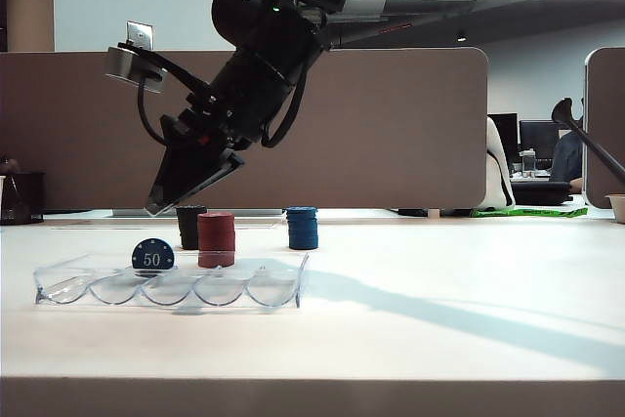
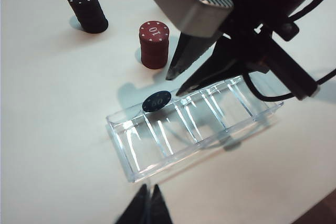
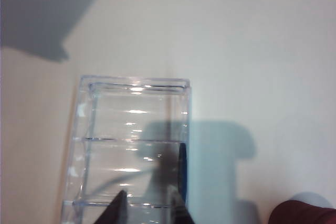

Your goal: Pick up the chip in the box and place it on the pile of chips with the same color.

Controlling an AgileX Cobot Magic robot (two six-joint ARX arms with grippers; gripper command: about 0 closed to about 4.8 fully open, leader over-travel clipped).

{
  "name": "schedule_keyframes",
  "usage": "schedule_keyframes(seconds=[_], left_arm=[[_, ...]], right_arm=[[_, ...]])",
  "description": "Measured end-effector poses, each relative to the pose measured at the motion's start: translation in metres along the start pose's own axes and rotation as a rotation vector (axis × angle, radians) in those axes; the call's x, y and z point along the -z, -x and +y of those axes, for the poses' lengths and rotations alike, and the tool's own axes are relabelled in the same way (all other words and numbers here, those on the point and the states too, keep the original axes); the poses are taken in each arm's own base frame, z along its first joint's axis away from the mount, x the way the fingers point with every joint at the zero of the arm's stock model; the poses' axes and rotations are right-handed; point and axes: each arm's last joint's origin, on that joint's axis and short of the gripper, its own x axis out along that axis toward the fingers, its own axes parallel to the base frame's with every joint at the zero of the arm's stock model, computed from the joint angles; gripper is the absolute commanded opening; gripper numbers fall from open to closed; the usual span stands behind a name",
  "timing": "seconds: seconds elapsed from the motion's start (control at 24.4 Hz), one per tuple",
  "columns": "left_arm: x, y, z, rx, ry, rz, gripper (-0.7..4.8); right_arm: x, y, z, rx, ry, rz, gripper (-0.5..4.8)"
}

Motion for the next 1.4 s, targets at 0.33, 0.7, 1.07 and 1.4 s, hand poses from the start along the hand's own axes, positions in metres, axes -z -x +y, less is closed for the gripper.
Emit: schedule_keyframes(seconds=[0.33, 0.7, 1.07, 1.4], left_arm=[[0.0, 0.0, 0.0, 0.0, 0.002, 0.003, -0.05], [0.001, 0.0, 0.0, 0.001, 0.003, 0.006, -0.05], [0.001, 0.0, 0.0, 0.002, 0.004, 0.009, -0.05], [0.001, 0.0, 0.0, 0.002, 0.005, 0.009, -0.05]], right_arm=[[0.0, -0.002, -0.001, 0.007, 0.006, -0.009, 1.18], [0.003, -0.011, -0.004, 0.009, 0.008, -0.012, 1.18], [0.012, -0.026, -0.009, 0.029, 0.002, 0.004, 1.17], [0.012, -0.028, -0.012, 0.057, -0.007, -0.005, 1.17]])
